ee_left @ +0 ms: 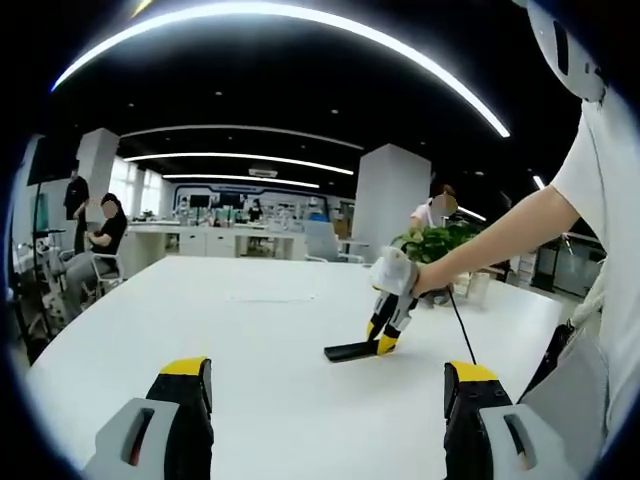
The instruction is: Press the specified remote control buttons in sequence, fully releasing each button before pressing the next.
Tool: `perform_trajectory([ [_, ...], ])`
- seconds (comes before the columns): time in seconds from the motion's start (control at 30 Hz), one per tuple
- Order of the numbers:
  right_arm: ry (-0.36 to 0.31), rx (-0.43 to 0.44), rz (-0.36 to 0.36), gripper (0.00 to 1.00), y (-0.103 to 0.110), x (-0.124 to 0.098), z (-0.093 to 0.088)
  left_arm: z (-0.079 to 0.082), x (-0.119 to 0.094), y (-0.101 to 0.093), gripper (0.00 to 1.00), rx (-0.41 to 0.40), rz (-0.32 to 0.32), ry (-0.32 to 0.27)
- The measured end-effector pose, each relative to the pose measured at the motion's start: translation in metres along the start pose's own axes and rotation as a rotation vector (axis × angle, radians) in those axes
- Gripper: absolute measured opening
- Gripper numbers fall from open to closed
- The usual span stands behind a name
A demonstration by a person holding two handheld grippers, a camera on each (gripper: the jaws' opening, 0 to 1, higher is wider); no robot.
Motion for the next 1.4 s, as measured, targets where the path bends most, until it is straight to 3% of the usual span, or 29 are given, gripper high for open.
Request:
perform_trajectory([
  [0.2, -0.003, 0.013, -0.003, 0.21, -0.011, 0.0, 0.003, -0.001, 0.002, 0.002, 0.99, -0.001, 0.003, 0.009],
  [0.37, -0.052, 0.059, -0.04, 0.22, -0.006, 0.0, -0.002, -0.004, 0.002, 0.005, 0.99, -0.003, 0.011, 0.01],
  [0.47, -0.146, 0.207, -0.093, 0.23, -0.004, -0.001, -0.013, -0.007, 0.003, 0.007, 0.99, -0.023, 0.005, 0.004],
  [0.67, -0.426, 0.462, -0.196, 0.36, 0.008, -0.006, -0.048, -0.006, 0.005, 0.005, 0.99, -0.025, -0.002, 0.008],
  [0.73, -0.539, 0.579, -0.237, 0.46, 0.012, -0.011, -0.058, -0.005, 0.006, 0.003, 0.99, -0.026, -0.005, 0.01],
  [0.87, -0.834, 0.831, -0.307, 0.7, 0.029, -0.031, -0.075, -0.001, 0.009, -0.003, 0.99, -0.046, -0.016, 0.012],
  [0.93, -0.918, 0.901, -0.356, 0.83, 0.041, -0.042, -0.082, -0.003, 0.009, -0.001, 0.99, -0.047, -0.019, 0.014],
  [1.13, -1.068, 0.952, -0.473, 0.99, 0.08, -0.076, -0.097, -0.004, 0.009, 0.003, 0.99, -0.049, -0.013, 0.012],
  [1.4, -1.112, 0.938, -0.565, 0.99, 0.132, -0.109, -0.108, 0.004, 0.01, 0.001, 0.99, -0.039, -0.005, 0.012],
])
Point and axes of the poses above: the point that each gripper's makers call its tool centre point, and the gripper's own axes: x roughly forward along the fingers, y roughly to its left, z roughly out of its top, the point moved 10 cm from there along -x, roughly backward along the fingers, and after that the axes turned 6 degrees about x, right-handed, at the moved point
